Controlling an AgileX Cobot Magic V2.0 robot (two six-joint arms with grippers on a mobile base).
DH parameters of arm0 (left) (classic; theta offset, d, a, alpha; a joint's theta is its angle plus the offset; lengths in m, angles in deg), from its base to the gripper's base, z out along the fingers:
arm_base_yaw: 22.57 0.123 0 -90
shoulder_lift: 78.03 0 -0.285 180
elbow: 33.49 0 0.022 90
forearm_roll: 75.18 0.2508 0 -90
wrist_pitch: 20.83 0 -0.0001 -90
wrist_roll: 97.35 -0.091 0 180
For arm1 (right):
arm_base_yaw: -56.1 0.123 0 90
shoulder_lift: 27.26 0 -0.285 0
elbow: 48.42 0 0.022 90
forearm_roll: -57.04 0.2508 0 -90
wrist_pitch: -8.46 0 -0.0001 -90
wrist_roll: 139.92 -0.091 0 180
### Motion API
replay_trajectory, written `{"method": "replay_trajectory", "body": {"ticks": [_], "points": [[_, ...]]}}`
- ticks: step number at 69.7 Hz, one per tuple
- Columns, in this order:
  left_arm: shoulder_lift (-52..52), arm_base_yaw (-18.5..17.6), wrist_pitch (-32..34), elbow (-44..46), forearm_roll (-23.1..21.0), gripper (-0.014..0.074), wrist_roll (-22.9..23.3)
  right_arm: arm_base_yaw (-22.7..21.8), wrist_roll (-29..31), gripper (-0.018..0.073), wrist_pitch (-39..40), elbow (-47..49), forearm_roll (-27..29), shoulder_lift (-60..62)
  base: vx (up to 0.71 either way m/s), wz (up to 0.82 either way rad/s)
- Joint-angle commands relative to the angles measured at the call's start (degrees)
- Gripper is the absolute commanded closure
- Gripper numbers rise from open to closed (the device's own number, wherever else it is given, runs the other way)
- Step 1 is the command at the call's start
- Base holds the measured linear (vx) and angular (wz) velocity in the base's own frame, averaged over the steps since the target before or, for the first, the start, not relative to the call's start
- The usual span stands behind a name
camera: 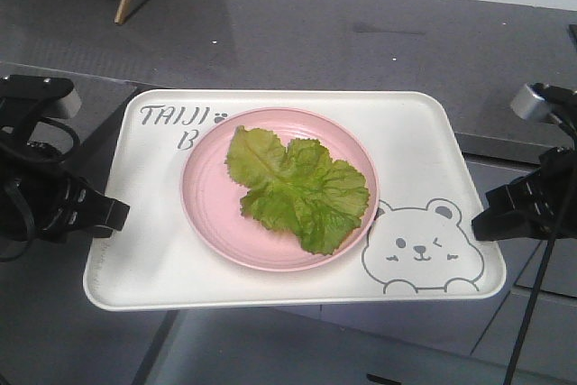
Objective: Transfer vegetables to tray and serve
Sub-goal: 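Hold the tray level with both grippers while the base turns away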
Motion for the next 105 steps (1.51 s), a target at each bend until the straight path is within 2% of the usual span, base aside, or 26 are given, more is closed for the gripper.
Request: {"method": "replay_trajectory", "body": {"ticks": [1, 63, 105], "points": [[-1.6, -0.8, 3.1, 1.7, -4.1, 0.0602, -2.4, 0.9, 2.9, 0.0562, -2.8, 1.5, 6.5, 1.8, -0.01, -0.35], [-1.6, -0.8, 3.1, 1.7, -4.1, 0.0602, -2.4, 0.9, 2.9, 0.0562, -2.9, 1.5, 6.5, 1.8, 0.06, -0.33], [-1.6, -0.8, 3.1, 1.7, -4.1, 0.0602, -2.4, 0.9, 2.9, 0.0562, -3.0, 1.5, 6.5, 1.8, 0.14, -0.01]]}}
